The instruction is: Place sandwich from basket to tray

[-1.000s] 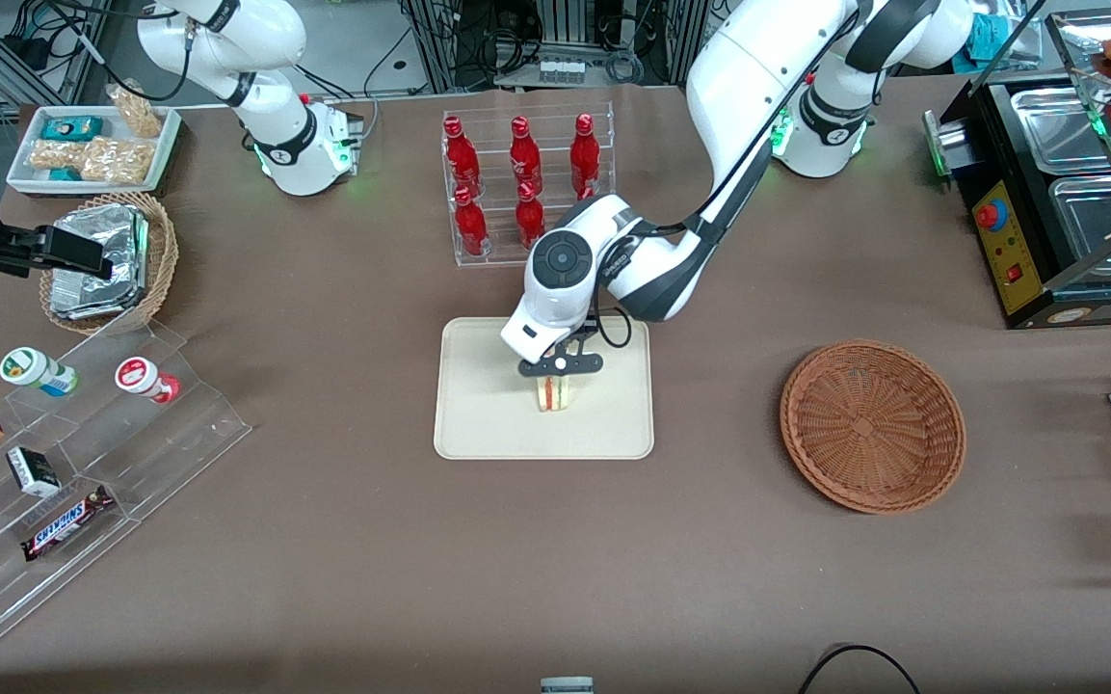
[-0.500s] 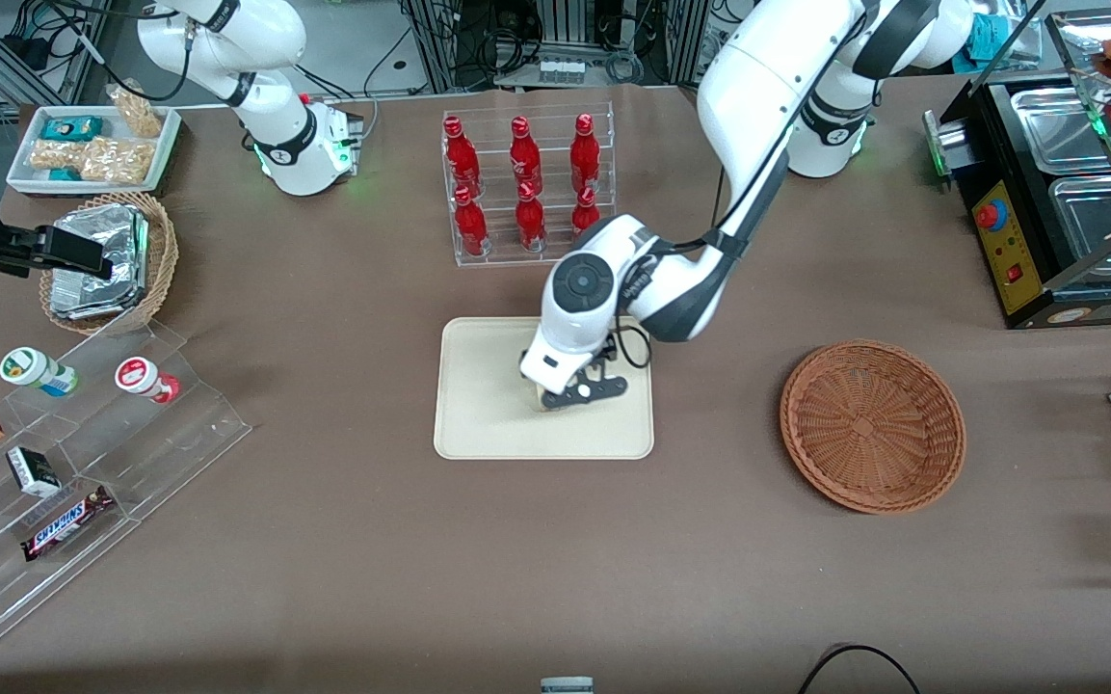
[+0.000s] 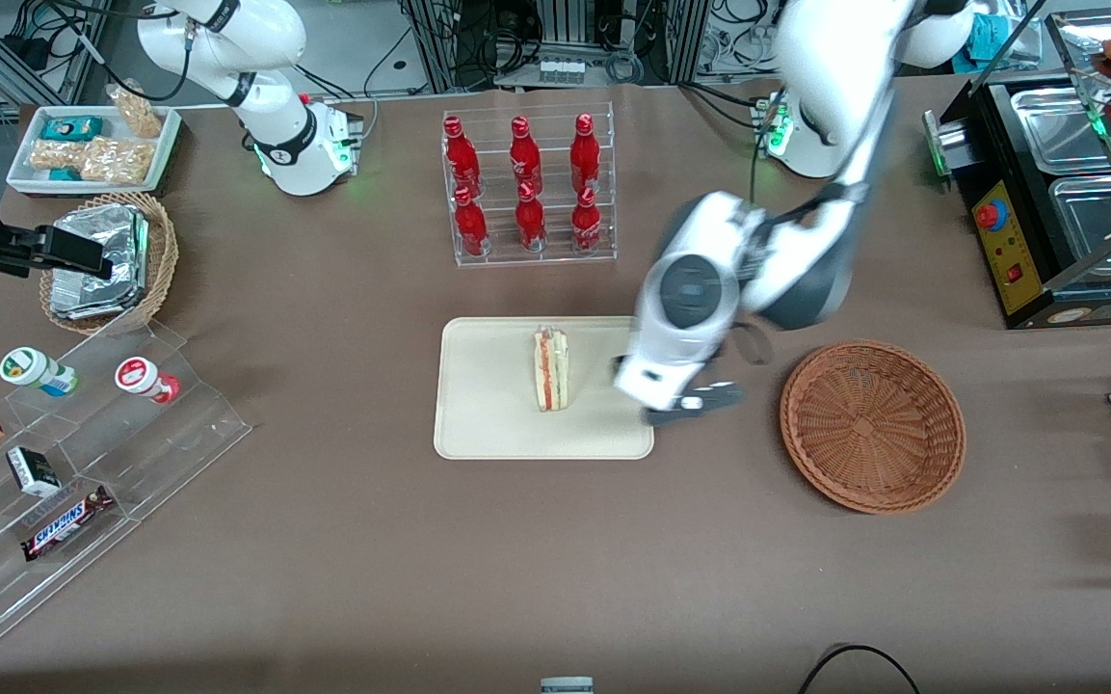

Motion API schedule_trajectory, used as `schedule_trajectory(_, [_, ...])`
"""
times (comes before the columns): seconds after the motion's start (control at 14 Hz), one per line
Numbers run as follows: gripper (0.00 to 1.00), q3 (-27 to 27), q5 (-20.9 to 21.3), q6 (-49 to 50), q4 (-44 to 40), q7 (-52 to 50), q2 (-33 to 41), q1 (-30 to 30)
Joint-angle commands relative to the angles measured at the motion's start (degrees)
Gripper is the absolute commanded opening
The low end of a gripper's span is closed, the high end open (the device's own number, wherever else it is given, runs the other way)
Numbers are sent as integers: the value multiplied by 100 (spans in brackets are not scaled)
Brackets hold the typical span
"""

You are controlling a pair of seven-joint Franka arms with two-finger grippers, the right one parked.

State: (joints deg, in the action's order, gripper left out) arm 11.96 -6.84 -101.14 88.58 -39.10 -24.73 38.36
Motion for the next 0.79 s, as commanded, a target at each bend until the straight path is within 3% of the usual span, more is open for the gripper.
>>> schedule_trajectory(0.0, [100, 928, -195, 628, 388, 918, 678, 58])
schedule_trajectory(0.21, [100, 1807, -177, 1508, 239, 1545, 899, 66])
schedule_trajectory(0.43, [100, 2151, -186, 2000, 159, 2255, 1329, 58])
schedule_trajectory(0.71, [100, 2450, -124, 2493, 124, 2416, 1742, 66])
